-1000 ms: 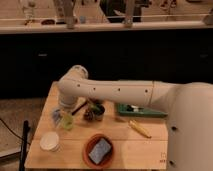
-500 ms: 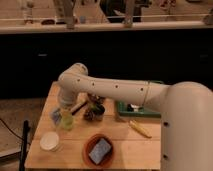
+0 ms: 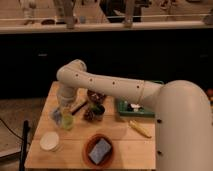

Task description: Place towel in plastic cup

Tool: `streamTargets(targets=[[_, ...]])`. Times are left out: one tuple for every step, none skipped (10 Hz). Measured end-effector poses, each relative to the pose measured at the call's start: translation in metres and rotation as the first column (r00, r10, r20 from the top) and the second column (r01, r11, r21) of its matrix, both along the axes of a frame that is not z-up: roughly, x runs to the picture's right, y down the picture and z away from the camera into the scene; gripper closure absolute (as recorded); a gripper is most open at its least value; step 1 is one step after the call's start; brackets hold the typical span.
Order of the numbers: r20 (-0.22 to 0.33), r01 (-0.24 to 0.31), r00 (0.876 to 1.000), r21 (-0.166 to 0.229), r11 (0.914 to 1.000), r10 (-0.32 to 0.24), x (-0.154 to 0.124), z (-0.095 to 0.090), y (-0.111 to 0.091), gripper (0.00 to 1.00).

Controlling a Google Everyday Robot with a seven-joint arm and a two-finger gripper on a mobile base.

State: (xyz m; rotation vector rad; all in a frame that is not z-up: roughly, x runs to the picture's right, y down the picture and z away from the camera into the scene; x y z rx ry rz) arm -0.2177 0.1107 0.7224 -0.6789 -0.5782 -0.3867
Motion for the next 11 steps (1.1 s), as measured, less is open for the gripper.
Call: streamTargets(targets=[[0.014, 0.024, 1.000, -0.006, 0.9997, -0.024, 0.000, 0.000, 0.001, 1.00], [0.033, 0.052, 0.998, -0.014, 0.9986, -0.051, 0.001, 0.001, 0.002, 1.00], [0.047, 0.070, 0.996, -0.021, 0.9973, -0.069, 0.002, 0.001, 0.004, 1.00], [0.069, 0.093, 0.993, -0.028, 0.9953, -0.091, 0.004, 0.002, 0.007, 1.00], [0.103, 0.118, 0.988, -0.032, 0.9924, -0.115, 0.003, 0.001, 0.012, 1.00], [0.129, 0.138, 0.983, -0.034, 0.9898, -0.133, 0.003, 0.001, 0.017, 1.00], [0.154, 0.154, 0.977, -0.034, 0.9876, -0.147, 0.002, 0.002, 0.021, 1.00], [0.170, 0.161, 0.973, -0.034, 0.9864, -0.153, 0.001, 0.003, 0.023, 1.00], [0.196, 0.166, 0.968, -0.033, 0.9856, -0.156, 0.000, 0.006, 0.027, 1.00], [0.215, 0.166, 0.964, -0.032, 0.9856, -0.156, -0.002, 0.009, 0.029, 1.00], [0.227, 0.165, 0.962, -0.033, 0.9857, -0.154, -0.003, 0.011, 0.031, 1.00]])
